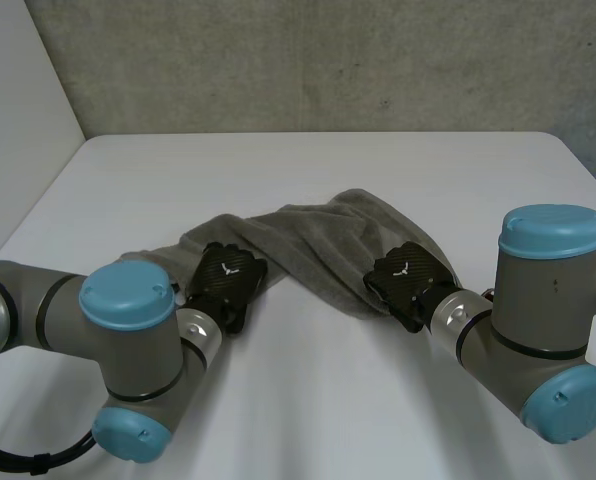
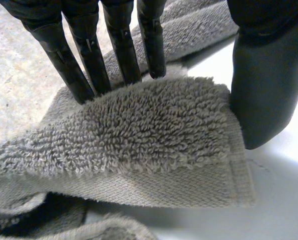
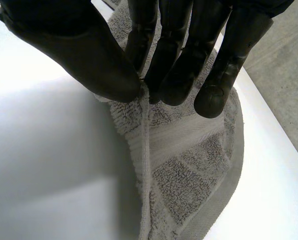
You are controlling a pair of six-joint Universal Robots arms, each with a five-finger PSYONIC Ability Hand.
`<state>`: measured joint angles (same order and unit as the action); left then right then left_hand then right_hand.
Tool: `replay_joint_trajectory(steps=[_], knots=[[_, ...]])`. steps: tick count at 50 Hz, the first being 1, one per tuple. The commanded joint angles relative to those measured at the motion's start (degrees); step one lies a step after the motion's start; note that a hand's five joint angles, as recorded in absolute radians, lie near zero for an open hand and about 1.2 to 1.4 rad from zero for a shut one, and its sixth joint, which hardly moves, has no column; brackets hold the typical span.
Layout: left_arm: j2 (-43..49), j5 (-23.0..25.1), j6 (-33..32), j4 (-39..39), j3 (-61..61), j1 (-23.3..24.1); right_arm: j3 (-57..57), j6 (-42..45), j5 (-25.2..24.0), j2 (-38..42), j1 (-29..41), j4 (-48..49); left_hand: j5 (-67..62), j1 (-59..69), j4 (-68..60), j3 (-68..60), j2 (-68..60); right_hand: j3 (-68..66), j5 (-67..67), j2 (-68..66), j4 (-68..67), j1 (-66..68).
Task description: Fold the towel.
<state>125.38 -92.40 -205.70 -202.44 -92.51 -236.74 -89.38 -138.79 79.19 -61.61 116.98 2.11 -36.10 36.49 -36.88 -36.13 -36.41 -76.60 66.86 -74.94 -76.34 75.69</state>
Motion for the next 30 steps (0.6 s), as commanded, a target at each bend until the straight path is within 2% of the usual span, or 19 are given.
replay_joint_trajectory(steps=[1,11,14,15,17,18,20,24,30], knots=[[0.3,-0.85,-4.79,-0.14,0.23,-1.35,-0.01,0.01,0.0,0.09,0.0,0.0,13.34,-3.74,4.13,3.37,3.66,-3.4,3.14,-5.06,-3.66,4.31],[-0.05,-1.64,-5.15,-0.14,0.22,-2.41,0.26,-0.08,1.23,0.09,-0.79,1.4,3.75,5.85,-5.46,-6.21,-5.93,-3.4,3.14,-5.06,-3.66,4.31],[-1.18,-2.78,-5.41,-0.06,0.4,-3.46,0.96,-0.08,3.68,-0.09,-0.96,1.93,-12.49,22.09,-21.7,-22.45,-22.17,-3.4,3.14,-5.06,-3.66,4.31],[-1.19,-2.78,-5.41,-0.06,0.4,-3.47,1.22,-0.16,5.26,-0.61,-1.05,2.2,-12.56,22.17,-21.78,-22.53,-22.25,-3.4,3.14,-5.06,-3.66,4.31],[-4.34,-2.78,-5.85,0.03,-0.04,-4.17,1.66,-0.16,6.67,-1.05,-1.05,2.37,-24.28,33.89,-33.5,-34.25,-33.97,-3.4,3.14,-5.06,-3.66,4.31],[-4.35,-2.78,-5.85,0.03,-0.04,-4.17,2.36,-0.16,7.72,-1.58,-1.05,2.55,-24.34,33.94,-33.56,-34.31,-34.02,-3.4,3.14,-5.06,-3.66,4.31],[-7.85,-2.61,-5.77,0.03,-0.21,-5.48,3.16,-0.16,8.53,-2.81,-1.05,2.46,-33.88,43.48,-43.09,-43.84,-43.56,-3.4,3.14,-5.06,-3.66,4.31],[-11.12,-2.25,-5.24,0.03,0.05,-6.46,4.3,-0.16,9.05,-6.42,-0.96,2.29,-33.9,43.51,-43.12,-43.87,-43.59,-3.4,3.14,-5.06,-3.66,4.31],[-21.9,-2.43,-4.45,0.47,0.84,-7.07,8.77,-1.3,9.23,-15.36,-0.96,1.59,-33.9,43.51,-43.12,-43.87,-43.59,-3.4,3.14,-5.06,-3.66,4.31]])
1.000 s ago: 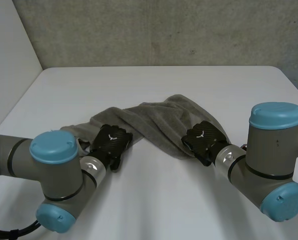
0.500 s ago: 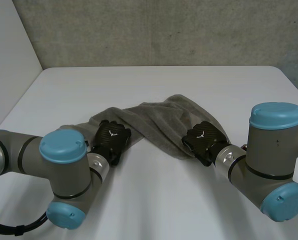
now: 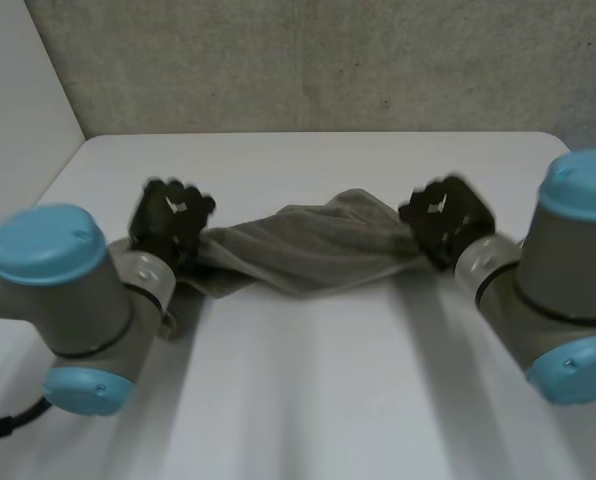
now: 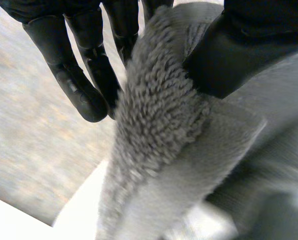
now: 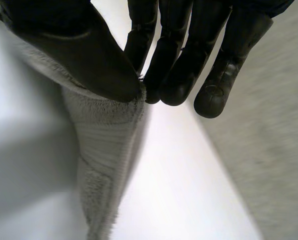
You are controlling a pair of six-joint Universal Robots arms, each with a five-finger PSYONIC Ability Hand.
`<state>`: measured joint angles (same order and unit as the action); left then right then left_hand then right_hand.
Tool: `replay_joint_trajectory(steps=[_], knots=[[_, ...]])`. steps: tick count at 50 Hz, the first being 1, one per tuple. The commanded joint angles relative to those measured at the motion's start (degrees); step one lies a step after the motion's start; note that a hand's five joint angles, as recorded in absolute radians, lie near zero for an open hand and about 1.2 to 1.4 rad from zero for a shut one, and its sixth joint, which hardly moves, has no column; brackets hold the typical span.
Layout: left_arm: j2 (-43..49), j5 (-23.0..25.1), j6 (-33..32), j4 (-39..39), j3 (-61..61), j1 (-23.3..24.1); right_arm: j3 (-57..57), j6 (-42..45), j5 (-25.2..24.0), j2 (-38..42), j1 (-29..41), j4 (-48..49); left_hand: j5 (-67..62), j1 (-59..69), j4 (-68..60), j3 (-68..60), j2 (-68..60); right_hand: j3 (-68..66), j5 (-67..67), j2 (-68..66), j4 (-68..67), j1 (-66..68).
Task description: Fold the towel.
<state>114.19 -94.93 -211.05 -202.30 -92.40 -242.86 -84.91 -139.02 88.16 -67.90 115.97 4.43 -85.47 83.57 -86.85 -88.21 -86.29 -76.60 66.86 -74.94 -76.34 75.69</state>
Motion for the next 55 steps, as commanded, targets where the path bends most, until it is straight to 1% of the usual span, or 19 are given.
replay_joint_trajectory(steps=[1,6,13,17,21,27,29,35,37,38,40,41,42,43,45,46,47,50,55], knots=[[-13.44,0.1,1.69,0.32,1.0,-1.3,5.88,-2.29,0.26,-11.62,0.05,-1.17,15.47,-3.57,6.85,8.21,6.29,-3.4,3.14,-5.06,-3.66,4.31],[-19.34,1.5,5.2,0.94,3.27,-2.79,12.9,-5.37,0.09,-15.42,-0.56,-5.64,15.47,-3.57,6.85,8.21,6.29,-3.4,3.14,-5.06,-3.66,4.31],[-20.41,4.41,8.64,6.04,8.12,-5.96,23.73,-5.38,-0.79,-13.67,-1.88,-16.38,15.47,-3.57,6.85,8.21,6.29,-3.4,3.14,-5.06,-3.66,4.31],[-12.89,4.58,10.83,11.91,13.28,-8.77,29.52,-4.59,-2.02,-5.35,-2.23,-22.6,15.47,-3.57,6.85,8.21,6.29,-3.4,3.14,-5.06,-3.66,4.31],[-5.47,4.5,10.83,16.67,18.05,-8.77,32.7,-2.74,-1.85,-0.22,-1.44,-25.26,15.47,-3.57,6.85,8.21,6.29,-3.4,3.14,-5.06,-3.66,4.31],[8.86,4.41,10.22,25.64,31.76,-8.86,41.22,3.5,0.0,12.26,0.49,-27.9,15.47,-3.57,6.85,8.21,6.29,-3.4,3.14,-5.06,-3.66,4.31],[14.72,4.41,10.04,29.31,40.85,-8.77,47.25,4.72,1.92,18.03,1.45,-27.81,15.47,-3.57,6.85,8.21,6.29,-3.4,3.14,-5.06,-3.66,4.31],[19.06,4.5,10.66,31.17,54.87,-8.69,60.03,4.82,3.51,25.36,2.86,-25.26,15.47,-3.57,6.85,8.21,6.29,-3.4,3.14,-5.06,-3.66,4.31],[18.97,4.41,11.71,29.78,62.66,-8.42,66.25,4.03,3.78,26.94,3.82,-16.43,15.47,-3.57,6.85,8.21,6.29,-3.4,3.14,-5.06,-3.66,4.31],[18.97,4.41,11.71,29.77,62.7,-8.42,66.27,4.02,3.78,26.94,3.83,-16.38,15.47,-3.57,6.85,8.21,6.29,-3.4,3.14,-5.06,-3.66,4.31],[17.4,4.23,16.6,24.0,67.16,-7.99,64.53,3.15,5.0,24.32,3.66,-4.05,15.47,-3.57,6.85,8.21,6.29,-3.4,3.14,-5.06,-3.66,4.31],[17.39,4.23,16.63,23.97,67.18,-7.98,64.51,3.15,5.01,24.3,3.65,-3.99,15.47,-3.57,6.85,8.21,6.29,-3.4,3.14,-5.06,-3.66,4.31],[15.56,4.06,20.99,21.18,67.44,-8.59,61.82,2.28,5.79,20.82,3.48,1.32,15.47,-3.57,6.85,8.21,6.29,-3.4,3.14,-5.06,-3.66,4.31],[15.54,4.06,21.03,21.15,67.44,-8.6,61.79,2.27,5.8,20.79,3.48,1.37,15.47,-3.57,6.85,8.21,6.29,-3.4,3.14,-5.06,-3.66,4.31],[12.13,4.58,29.51,17.39,66.83,-9.65,54.1,-0.44,6.06,13.61,3.13,9.42,15.47,-3.57,6.85,8.21,6.29,-3.4,3.14,-5.06,-3.66,4.31],[12.11,4.58,29.55,17.38,66.83,-9.65,54.06,-0.46,6.06,13.58,3.13,9.46,15.47,-3.57,6.85,8.21,6.29,-3.4,3.14,-5.06,-3.66,4.31],[11.5,4.76,32.77,16.77,66.48,-10.26,50.75,-1.15,5.54,11.06,2.87,11.46,15.47,-3.57,6.85,8.21,6.29,-3.4,3.14,-5.06,-3.66,4.31],[11.32,4.93,35.18,17.63,64.82,-10.79,46.78,-1.25,3.44,9.8,2.43,10.17,15.47,-3.57,6.85,8.21,6.29,-3.4,3.14,-5.06,-3.66,4.31],[10.97,6.52,33.07,19.31,56.28,-12.11,43.78,-1.16,1.06,9.97,2.42,0.79,15.47,-3.57,6.85,8.21,6.29,-3.4,3.14,-5.06,-3.66,4.31]])
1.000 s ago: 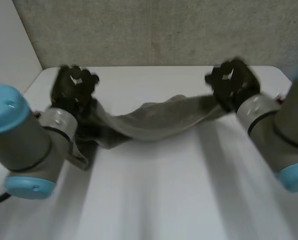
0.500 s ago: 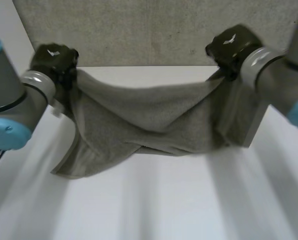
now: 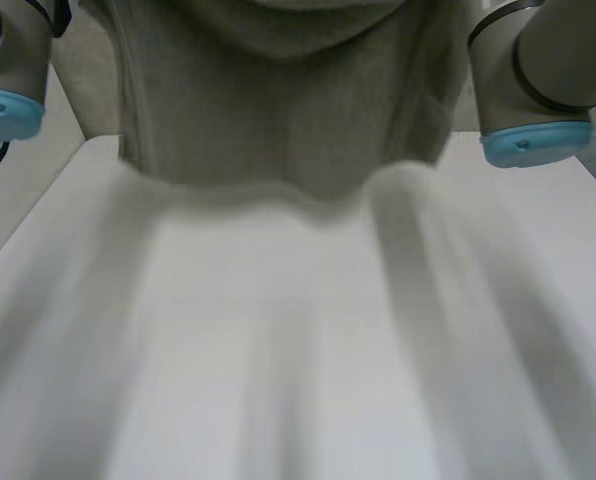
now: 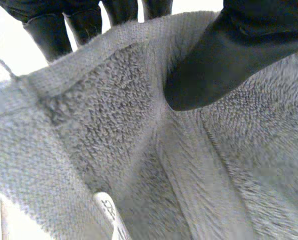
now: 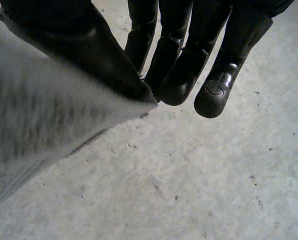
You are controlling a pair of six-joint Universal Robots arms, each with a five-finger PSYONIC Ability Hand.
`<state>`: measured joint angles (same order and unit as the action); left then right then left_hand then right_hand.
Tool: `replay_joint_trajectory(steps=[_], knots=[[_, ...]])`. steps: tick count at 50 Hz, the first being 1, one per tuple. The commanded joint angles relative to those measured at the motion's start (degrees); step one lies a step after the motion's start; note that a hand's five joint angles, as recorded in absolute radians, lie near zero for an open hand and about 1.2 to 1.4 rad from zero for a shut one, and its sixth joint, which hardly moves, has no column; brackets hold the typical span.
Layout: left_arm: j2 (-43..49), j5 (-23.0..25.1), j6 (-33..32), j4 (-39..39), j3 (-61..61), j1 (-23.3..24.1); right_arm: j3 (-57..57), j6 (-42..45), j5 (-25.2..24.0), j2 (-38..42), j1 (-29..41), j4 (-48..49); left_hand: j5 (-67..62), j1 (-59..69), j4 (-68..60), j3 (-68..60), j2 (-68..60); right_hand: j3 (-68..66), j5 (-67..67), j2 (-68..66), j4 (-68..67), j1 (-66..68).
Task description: Fold the towel.
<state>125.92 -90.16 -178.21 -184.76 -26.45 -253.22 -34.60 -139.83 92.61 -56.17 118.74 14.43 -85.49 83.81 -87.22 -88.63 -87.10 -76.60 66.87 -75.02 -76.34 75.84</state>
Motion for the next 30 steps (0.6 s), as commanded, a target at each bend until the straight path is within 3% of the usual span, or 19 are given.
replay_joint_trajectory(steps=[1,7,16,21,30], knots=[[-0.85,3.48,-0.73,1.77,-13.59,-2.45,-7.58,-0.35,-4.62,-1.66,-0.35,-12.81,15.49,-3.81,7.22,8.63,7.1,-3.4,3.13,-4.98,-3.66,4.16],[-1.55,10.52,-7.22,0.55,-31.77,-3.77,-16.61,0.96,-11.38,-1.22,-1.49,-24.69,15.49,-3.81,7.22,8.63,7.1,-3.4,3.13,-4.98,-3.66,4.16],[-6.65,12.64,-17.97,-5.43,-55.73,-6.41,-34.4,5.53,-12.27,-2.19,-2.37,-27.09,15.49,-3.81,7.22,8.63,7.1,-3.4,3.13,-4.98,-3.66,4.16],[-9.9,13.34,-22.71,-11.75,-67.48,-7.9,-44.13,5.27,-12.19,-2.71,-3.77,-23.68,15.49,-3.81,7.22,8.63,7.1,-3.4,3.13,-4.98,-3.66,4.16],[-11.05,13.25,-22.8,-14.57,-70.23,-8.26,-51.01,4.22,-10.87,-2.98,-4.57,-11.44,15.49,-3.81,7.22,8.63,7.1,-3.4,3.13,-4.98,-3.66,4.16]])
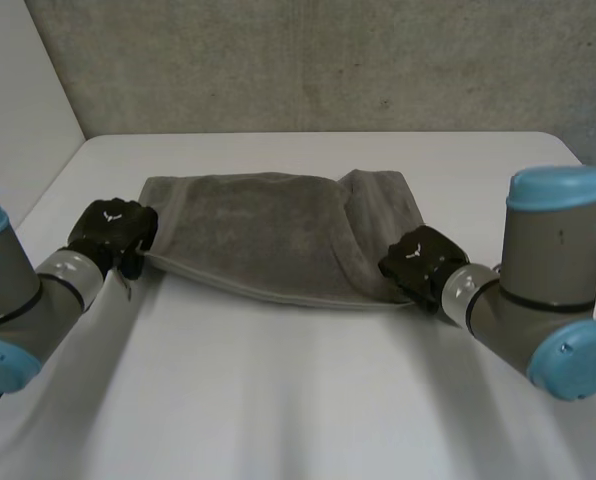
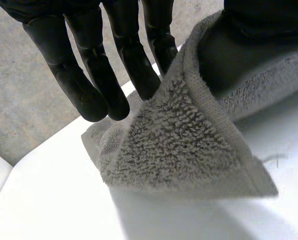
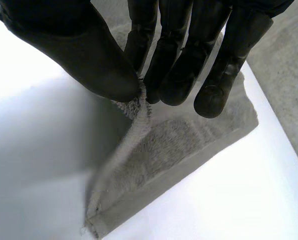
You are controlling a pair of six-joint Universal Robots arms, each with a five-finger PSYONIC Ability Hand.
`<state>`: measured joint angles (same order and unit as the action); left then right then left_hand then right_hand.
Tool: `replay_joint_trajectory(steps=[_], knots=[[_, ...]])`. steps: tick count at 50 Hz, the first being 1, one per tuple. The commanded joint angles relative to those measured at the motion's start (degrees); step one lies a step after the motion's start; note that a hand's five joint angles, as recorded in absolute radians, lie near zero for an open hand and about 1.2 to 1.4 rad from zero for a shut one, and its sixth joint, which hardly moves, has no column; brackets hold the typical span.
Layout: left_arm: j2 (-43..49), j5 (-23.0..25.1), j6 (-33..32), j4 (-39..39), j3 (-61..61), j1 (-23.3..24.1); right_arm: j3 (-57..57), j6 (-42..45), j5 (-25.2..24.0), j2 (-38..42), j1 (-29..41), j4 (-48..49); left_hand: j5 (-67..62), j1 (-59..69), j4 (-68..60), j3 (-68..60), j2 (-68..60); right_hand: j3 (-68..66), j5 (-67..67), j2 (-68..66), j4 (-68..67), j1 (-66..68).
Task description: Fold the towel.
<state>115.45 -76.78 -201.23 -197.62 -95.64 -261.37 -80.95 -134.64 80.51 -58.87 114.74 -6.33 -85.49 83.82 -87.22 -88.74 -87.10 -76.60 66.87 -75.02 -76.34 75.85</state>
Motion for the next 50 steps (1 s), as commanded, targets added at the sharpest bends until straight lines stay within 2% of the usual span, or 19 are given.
replay_joint_trajectory(steps=[1,2,3,4,5,16,25,38,50], knots=[[-0.57,-0.12,0.31,-1.72,-0.95,-0.19,-5.79,-1.58,2.19,-0.54,-0.57,11.06,15.49,-3.82,7.22,8.74,7.1,7.2,-7.47,5.62,6.94,-6.45],[-0.57,-0.12,0.4,-1.72,-0.86,-0.19,-6.85,-2.37,3.15,-0.97,-0.57,12.47,15.49,-3.82,7.22,8.74,7.1,19.13,-19.4,17.55,18.87,-18.38],[-0.57,-0.12,0.4,-1.72,-0.86,-0.19,-6.86,-2.38,3.16,-0.98,-0.57,12.48,15.49,-3.82,7.22,8.74,7.1,19.25,-19.52,17.67,18.99,-18.5],[-0.57,-0.12,0.4,-1.8,-0.95,-0.36,-7.9,-3.25,4.03,-1.33,-0.57,13.53,15.49,-3.82,7.22,8.74,7.1,31.91,-32.17,30.33,31.64,-31.15],[-0.57,-0.21,0.4,-1.81,-0.95,-0.45,-8.69,-3.95,4.3,-1.33,-0.57,14.32,15.49,-3.82,7.22,8.74,7.1,39.03,-39.29,37.45,38.76,-38.28],[-0.49,-0.38,0.75,-2.86,-0.77,-1.68,-11.86,-6.33,4.22,-1.07,-0.83,17.05,15.49,-3.82,7.22,8.74,7.1,51.87,-52.13,50.28,51.6,-51.11],[-0.22,-0.38,0.75,-2.86,-0.78,-1.68,-12.22,-7.48,4.3,-0.98,-1.09,17.76,15.49,-3.82,7.22,8.74,7.1,53.57,-53.83,51.98,53.3,-52.81],[-0.31,-0.47,0.75,-2.86,-0.78,-1.68,-9.06,-19.94,4.04,1.48,-3.2,19.51,15.49,-3.82,7.22,8.74,7.1,48.7,-48.96,47.11,48.43,-47.94],[-0.31,-0.38,0.75,-2.86,-0.78,-1.68,-6.86,-22.86,4.39,4.56,-2.59,18.64,15.49,-3.82,7.22,8.74,7.1,49.03,-49.29,47.44,48.76,-48.27]])
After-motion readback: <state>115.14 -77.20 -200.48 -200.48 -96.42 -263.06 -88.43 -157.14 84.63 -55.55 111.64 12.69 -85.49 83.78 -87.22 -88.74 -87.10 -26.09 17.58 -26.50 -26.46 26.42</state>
